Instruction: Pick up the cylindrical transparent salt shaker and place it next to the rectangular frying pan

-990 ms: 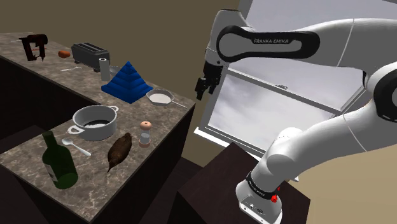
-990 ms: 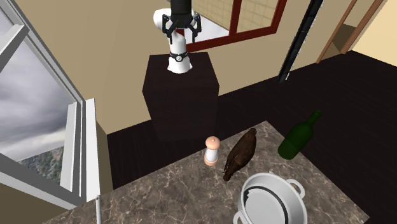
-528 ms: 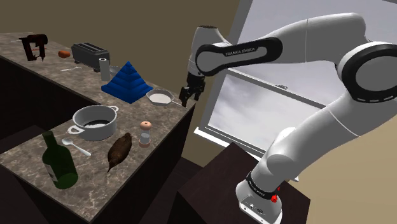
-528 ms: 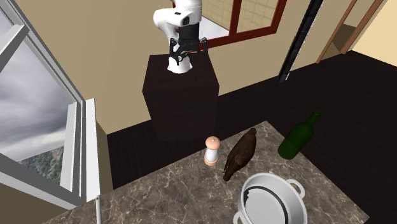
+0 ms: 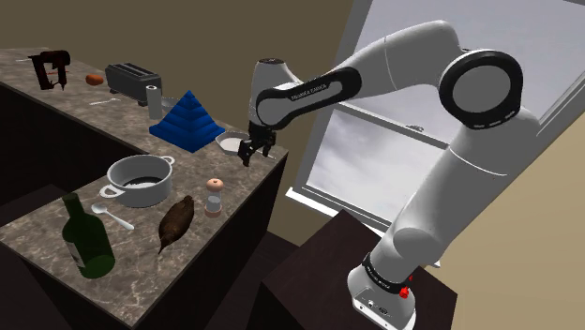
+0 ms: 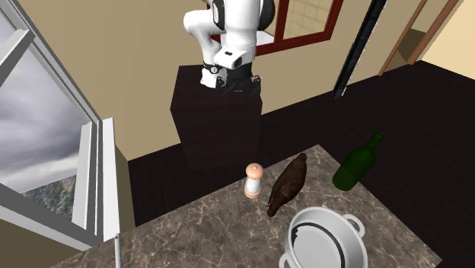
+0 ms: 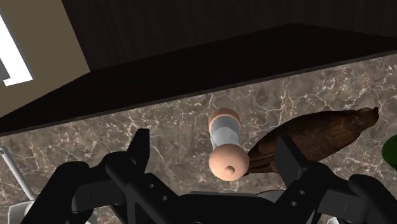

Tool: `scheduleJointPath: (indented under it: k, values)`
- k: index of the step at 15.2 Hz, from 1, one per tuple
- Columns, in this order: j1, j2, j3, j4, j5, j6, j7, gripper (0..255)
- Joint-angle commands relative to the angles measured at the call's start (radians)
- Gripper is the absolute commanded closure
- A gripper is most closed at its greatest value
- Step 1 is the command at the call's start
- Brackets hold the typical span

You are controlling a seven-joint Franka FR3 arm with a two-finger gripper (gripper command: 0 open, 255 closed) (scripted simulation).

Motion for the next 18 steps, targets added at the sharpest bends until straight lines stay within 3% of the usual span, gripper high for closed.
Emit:
scheduleJointPath:
  k: [1, 9, 18]
  values:
    - [0.001, 0.085, 0.001, 0.054, -0.018, 0.032, 0.016, 0]
    - [0.037, 0.396, -0.008, 0.291, -0.081, 0.105, 0.091, 0]
    - [0.085, 0.741, -0.031, 0.654, -0.113, 0.091, 0.131, 0]
